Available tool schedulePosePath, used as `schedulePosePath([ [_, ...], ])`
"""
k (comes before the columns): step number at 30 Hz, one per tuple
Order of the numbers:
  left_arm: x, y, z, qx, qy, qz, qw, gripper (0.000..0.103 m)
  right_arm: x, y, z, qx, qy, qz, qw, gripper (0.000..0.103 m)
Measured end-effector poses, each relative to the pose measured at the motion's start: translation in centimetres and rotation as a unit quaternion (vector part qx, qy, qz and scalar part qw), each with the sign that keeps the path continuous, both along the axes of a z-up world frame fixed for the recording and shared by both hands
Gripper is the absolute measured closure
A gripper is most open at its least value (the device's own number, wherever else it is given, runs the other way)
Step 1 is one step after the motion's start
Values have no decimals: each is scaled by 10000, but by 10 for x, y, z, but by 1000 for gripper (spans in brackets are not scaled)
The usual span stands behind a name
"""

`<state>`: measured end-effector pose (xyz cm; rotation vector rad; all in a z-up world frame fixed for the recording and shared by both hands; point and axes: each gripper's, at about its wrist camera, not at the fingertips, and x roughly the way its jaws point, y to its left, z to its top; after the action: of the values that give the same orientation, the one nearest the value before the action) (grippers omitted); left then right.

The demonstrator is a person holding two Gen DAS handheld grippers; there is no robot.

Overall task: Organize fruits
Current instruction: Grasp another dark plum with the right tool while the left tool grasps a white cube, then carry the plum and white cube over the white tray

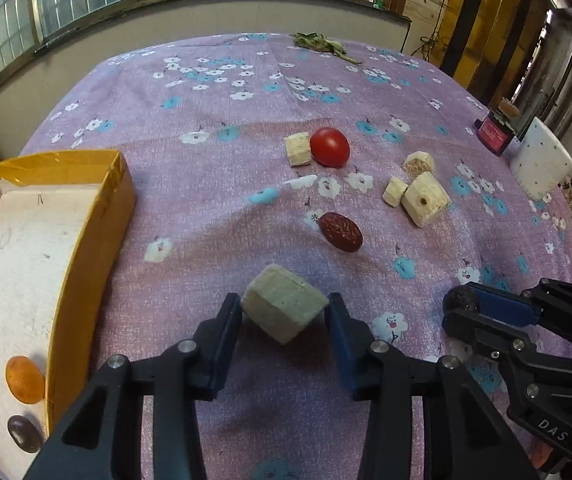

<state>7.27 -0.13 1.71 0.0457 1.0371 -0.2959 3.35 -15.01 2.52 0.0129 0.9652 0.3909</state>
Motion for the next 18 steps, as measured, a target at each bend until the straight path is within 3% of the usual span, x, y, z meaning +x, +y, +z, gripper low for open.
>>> schedulePosePath([
  [3, -4, 9, 4, -206, 126, 22, 9997, 57, -4, 2, 2, 30, -6, -49, 10000, 81],
  [18, -52, 49, 36, -493, -79, -148, 9986, 57, -42, 25, 20, -112, -130, -316, 9994, 82],
])
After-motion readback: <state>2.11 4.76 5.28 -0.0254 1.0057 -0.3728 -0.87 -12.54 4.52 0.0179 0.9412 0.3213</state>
